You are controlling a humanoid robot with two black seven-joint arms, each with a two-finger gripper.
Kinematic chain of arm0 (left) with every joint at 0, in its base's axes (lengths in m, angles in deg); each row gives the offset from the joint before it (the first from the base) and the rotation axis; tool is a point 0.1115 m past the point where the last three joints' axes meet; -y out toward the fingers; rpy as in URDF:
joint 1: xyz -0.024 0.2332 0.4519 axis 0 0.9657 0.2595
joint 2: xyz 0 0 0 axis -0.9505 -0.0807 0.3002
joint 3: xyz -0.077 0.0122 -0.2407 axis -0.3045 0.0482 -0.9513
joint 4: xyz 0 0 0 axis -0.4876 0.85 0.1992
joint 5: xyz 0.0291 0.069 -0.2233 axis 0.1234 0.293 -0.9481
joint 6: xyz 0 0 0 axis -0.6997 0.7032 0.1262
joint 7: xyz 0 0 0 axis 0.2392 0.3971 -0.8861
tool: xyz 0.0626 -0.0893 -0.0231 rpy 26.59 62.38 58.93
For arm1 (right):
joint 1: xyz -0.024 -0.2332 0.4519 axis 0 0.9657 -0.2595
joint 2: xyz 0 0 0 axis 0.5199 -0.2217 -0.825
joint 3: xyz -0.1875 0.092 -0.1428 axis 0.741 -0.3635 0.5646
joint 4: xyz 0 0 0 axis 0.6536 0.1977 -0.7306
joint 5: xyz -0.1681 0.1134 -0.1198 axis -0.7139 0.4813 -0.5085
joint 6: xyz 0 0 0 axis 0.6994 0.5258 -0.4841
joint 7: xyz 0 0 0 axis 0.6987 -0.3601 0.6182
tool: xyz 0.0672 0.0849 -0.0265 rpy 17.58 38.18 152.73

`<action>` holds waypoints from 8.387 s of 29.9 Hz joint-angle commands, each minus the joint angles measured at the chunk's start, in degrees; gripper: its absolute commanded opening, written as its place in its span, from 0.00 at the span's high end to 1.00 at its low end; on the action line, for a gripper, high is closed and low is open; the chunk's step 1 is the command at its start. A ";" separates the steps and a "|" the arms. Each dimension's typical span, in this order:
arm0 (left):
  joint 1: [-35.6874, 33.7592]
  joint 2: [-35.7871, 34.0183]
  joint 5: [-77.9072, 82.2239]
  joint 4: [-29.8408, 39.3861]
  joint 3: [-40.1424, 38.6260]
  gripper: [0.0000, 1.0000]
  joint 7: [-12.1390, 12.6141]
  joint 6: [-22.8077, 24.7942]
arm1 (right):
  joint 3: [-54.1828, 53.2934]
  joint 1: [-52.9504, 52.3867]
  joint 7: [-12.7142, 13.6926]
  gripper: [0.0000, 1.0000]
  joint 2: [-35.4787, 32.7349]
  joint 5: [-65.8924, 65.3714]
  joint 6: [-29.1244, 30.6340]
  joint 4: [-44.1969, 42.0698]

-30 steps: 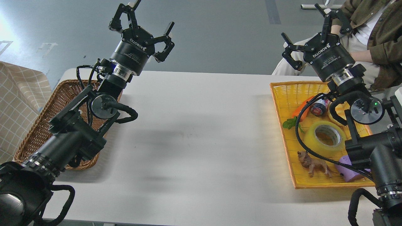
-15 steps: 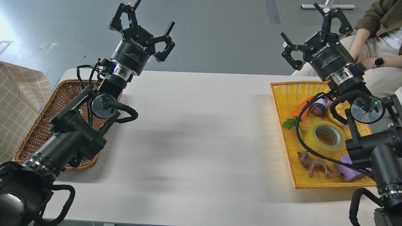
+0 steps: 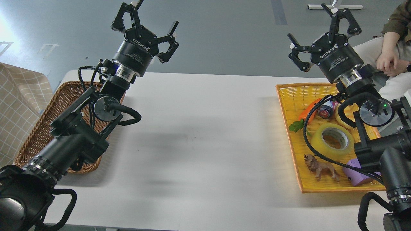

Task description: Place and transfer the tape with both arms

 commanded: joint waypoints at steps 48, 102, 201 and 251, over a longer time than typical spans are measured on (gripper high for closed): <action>-0.08 0.08 0.17 0.44 0.09 0.02 -0.07 0.00 | 16.25 -0.35 0.27 0.00 -14.06 -23.02 0.00 6.04; -0.26 -0.98 0.17 0.53 0.00 0.02 -0.15 0.00 | 43.33 0.62 0.18 0.02 -44.92 -65.47 0.00 19.23; -0.52 -2.82 0.44 0.17 0.00 0.02 -0.07 0.00 | 51.76 -18.45 -0.26 1.00 -38.78 -66.44 0.00 22.58; -0.35 -4.58 0.44 0.53 -0.88 0.02 -0.15 0.00 | 69.68 -35.51 -0.44 1.00 5.18 -66.62 0.00 -10.04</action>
